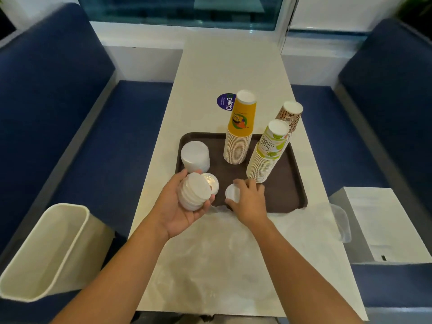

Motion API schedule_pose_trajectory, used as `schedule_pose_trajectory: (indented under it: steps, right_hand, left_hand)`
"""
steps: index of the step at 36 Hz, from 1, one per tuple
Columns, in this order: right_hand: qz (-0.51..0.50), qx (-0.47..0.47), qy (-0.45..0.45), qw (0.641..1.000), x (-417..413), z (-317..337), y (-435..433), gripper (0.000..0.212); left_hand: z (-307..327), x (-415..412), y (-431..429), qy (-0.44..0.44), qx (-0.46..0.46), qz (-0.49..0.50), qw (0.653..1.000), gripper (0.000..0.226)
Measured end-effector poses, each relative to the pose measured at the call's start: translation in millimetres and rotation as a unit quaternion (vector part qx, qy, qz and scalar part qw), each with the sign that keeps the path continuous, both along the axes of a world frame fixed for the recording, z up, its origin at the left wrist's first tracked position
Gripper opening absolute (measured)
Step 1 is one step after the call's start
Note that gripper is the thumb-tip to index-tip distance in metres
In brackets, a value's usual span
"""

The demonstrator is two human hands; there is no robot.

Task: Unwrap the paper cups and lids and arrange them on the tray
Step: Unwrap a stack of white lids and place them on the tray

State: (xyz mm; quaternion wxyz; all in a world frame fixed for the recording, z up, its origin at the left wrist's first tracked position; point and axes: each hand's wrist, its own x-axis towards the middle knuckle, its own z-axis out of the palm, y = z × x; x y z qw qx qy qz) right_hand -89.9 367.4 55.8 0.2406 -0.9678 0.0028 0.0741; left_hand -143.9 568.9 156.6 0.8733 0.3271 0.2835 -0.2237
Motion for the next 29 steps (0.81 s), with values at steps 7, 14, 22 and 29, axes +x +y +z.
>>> schedule_pose_trajectory:
  steps: [7, 14, 22, 29]
  right_hand:
    - [-0.041, 0.068, -0.051, 0.996, -5.5, 9.7, -1.1, 0.056]
    - [0.085, 0.329, -0.020, 0.940, -28.3, 63.2, 12.6, 0.066]
    - [0.105, 0.327, -0.014, 0.939, -25.2, 73.0, 23.7, 0.065]
    - [0.034, 0.432, -0.006, 0.901, -22.9, 73.2, 20.6, 0.064]
  left_hand:
    - [-8.9, 12.1, -2.1, 0.001, 0.010, 0.000, 1.000, 0.033]
    - [-18.2, 12.5, -8.1, -0.018, 0.025, -0.022, 0.999, 0.054]
    - [-16.6, 9.2, -15.3, -0.039, 0.053, -0.042, 0.997, 0.055]
    - [-18.1, 10.1, -8.1, -0.037, 0.040, -0.031, 0.998, 0.048]
